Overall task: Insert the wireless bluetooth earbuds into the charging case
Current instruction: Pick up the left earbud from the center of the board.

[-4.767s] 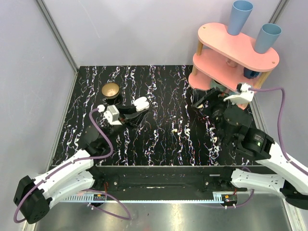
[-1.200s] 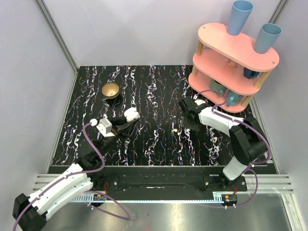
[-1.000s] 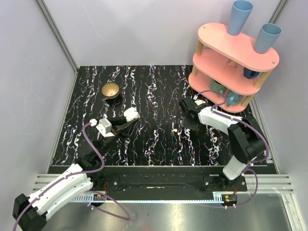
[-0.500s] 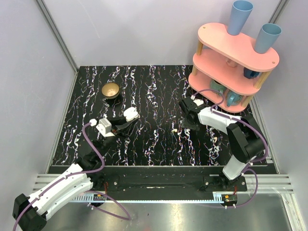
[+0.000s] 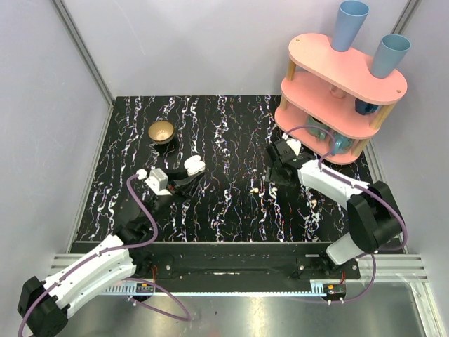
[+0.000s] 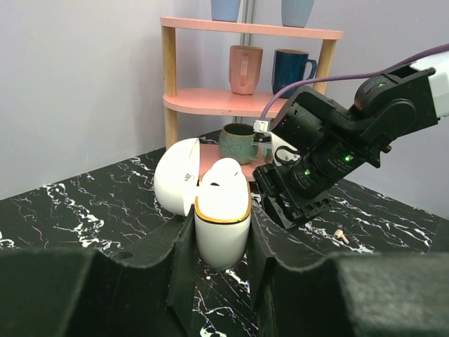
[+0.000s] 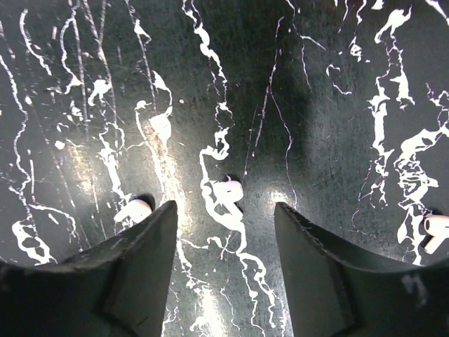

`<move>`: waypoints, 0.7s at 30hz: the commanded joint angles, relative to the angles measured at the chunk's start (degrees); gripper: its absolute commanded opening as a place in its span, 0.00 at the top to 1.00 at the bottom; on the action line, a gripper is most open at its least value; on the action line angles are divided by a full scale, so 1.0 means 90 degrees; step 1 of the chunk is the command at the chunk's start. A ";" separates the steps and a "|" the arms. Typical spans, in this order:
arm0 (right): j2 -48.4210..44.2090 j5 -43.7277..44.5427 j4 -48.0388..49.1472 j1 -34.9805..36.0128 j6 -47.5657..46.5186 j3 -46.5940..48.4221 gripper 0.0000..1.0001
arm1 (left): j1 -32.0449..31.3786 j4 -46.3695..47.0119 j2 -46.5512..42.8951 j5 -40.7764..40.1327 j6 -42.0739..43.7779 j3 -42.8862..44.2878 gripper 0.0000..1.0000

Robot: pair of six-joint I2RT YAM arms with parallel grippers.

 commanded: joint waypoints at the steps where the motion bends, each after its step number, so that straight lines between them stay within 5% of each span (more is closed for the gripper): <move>1: -0.0427 0.0253 0.0149 -0.0042 -0.0192 0.0010 0.32 | 0.0038 0.0509 -0.0097 -0.0072 -0.0049 0.0159 1.00; 5: -0.0613 0.0409 0.0149 -0.0042 -0.0114 0.0000 0.15 | 0.0038 0.0353 -0.0165 -0.0023 0.0000 0.0189 1.00; 12: -0.0779 0.0303 0.0169 -0.0042 -0.0358 -0.0029 0.04 | 0.0038 0.0401 -0.0146 0.0016 0.0039 0.0208 1.00; 21: -0.0379 -0.0205 0.0081 -0.0042 -0.0094 0.0068 0.10 | 0.0038 0.0324 -0.0282 -0.0042 0.0146 0.0169 1.00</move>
